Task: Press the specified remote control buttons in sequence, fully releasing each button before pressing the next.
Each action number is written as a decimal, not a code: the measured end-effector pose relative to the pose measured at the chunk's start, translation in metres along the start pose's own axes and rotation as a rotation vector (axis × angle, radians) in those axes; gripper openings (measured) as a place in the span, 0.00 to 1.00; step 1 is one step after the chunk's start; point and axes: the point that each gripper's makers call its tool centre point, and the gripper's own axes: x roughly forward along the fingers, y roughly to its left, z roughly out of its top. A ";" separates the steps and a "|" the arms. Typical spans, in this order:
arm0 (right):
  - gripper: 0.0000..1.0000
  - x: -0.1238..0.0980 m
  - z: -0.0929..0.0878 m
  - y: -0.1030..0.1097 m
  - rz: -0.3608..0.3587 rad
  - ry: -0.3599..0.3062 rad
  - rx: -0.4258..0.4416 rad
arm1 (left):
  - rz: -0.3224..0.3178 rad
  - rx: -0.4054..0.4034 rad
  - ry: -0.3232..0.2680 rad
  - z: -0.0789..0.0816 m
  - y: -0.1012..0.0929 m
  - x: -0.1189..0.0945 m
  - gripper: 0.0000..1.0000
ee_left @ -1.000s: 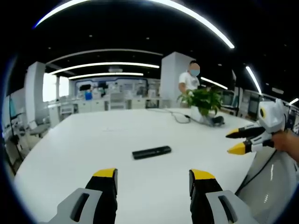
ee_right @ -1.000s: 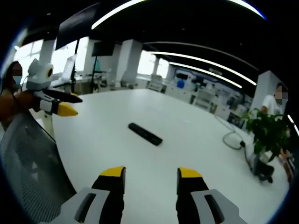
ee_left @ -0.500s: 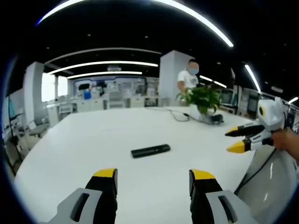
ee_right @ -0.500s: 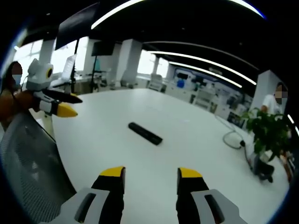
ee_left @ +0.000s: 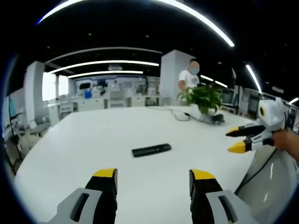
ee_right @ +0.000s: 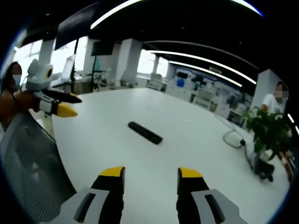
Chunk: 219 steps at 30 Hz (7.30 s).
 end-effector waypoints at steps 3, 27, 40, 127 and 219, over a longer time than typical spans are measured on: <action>0.42 0.000 0.000 0.000 0.000 0.000 0.002 | 0.000 -0.002 0.003 -0.001 0.000 0.000 0.63; 0.45 -0.001 -0.002 -0.001 0.005 0.001 0.038 | 0.019 -0.043 0.029 -0.007 0.005 0.000 0.64; 0.47 0.000 -0.002 -0.001 0.021 -0.004 0.087 | 0.018 -0.012 0.061 -0.012 0.006 0.002 0.65; 0.46 0.075 0.019 -0.029 0.142 0.064 0.007 | -0.051 0.115 0.194 -0.017 0.058 0.068 0.63; 0.43 0.203 -0.004 -0.044 0.467 0.160 -0.194 | -0.358 0.359 0.372 -0.042 0.080 0.193 0.61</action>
